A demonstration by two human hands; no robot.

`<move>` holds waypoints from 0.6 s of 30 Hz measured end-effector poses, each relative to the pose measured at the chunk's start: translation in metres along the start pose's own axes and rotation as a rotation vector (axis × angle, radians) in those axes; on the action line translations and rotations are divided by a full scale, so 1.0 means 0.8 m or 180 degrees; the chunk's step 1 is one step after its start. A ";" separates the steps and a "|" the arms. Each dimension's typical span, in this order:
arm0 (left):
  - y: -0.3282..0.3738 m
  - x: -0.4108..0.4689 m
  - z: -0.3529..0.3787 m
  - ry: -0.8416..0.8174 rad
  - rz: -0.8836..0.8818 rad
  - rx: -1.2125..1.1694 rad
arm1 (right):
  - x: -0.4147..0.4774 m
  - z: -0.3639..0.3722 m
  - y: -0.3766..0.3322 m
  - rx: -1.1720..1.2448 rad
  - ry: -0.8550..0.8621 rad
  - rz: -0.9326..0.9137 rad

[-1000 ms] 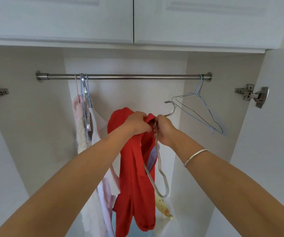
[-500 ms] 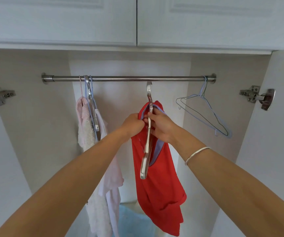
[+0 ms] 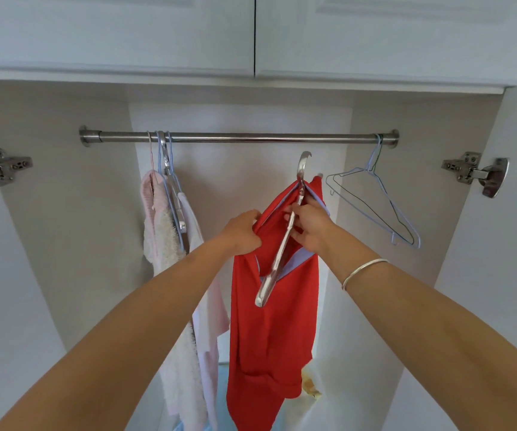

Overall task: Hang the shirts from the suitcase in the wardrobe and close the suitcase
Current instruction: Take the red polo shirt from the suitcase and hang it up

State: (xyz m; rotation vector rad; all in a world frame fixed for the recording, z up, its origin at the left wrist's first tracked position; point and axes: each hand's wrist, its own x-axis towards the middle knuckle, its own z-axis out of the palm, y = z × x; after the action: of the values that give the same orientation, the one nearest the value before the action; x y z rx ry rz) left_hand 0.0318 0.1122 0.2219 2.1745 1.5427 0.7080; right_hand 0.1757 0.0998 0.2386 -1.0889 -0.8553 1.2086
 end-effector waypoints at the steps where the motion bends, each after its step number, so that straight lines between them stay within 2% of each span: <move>1: -0.004 0.000 0.000 0.0033 0.0019 0.0240 | 0.000 0.000 0.002 0.0017 -0.0085 0.0044; 4: -0.024 0.001 0.006 0.0052 -0.0242 0.0537 | 0.001 0.005 0.010 -0.0008 -0.0349 0.0106; 7: -0.042 -0.008 0.015 -0.0269 -0.0983 0.0265 | 0.004 0.012 0.011 -0.0013 -0.0324 -0.0018; 11: -0.057 -0.025 0.020 -0.0730 -0.1618 -0.0995 | 0.012 0.015 0.005 0.0051 -0.0293 -0.0084; 15: -0.063 -0.030 0.020 -0.0675 -0.1424 -0.2692 | 0.018 0.013 -0.001 0.0277 -0.0177 -0.0138; 18: -0.058 -0.030 0.015 -0.0497 -0.1347 -0.3390 | 0.026 0.004 -0.006 0.0373 -0.0115 -0.0023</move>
State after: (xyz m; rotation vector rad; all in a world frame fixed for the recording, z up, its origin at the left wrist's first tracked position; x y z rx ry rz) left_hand -0.0025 0.1044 0.1810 1.0515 1.0805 0.8946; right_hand 0.1780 0.1211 0.2433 -0.9711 -0.8051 1.2598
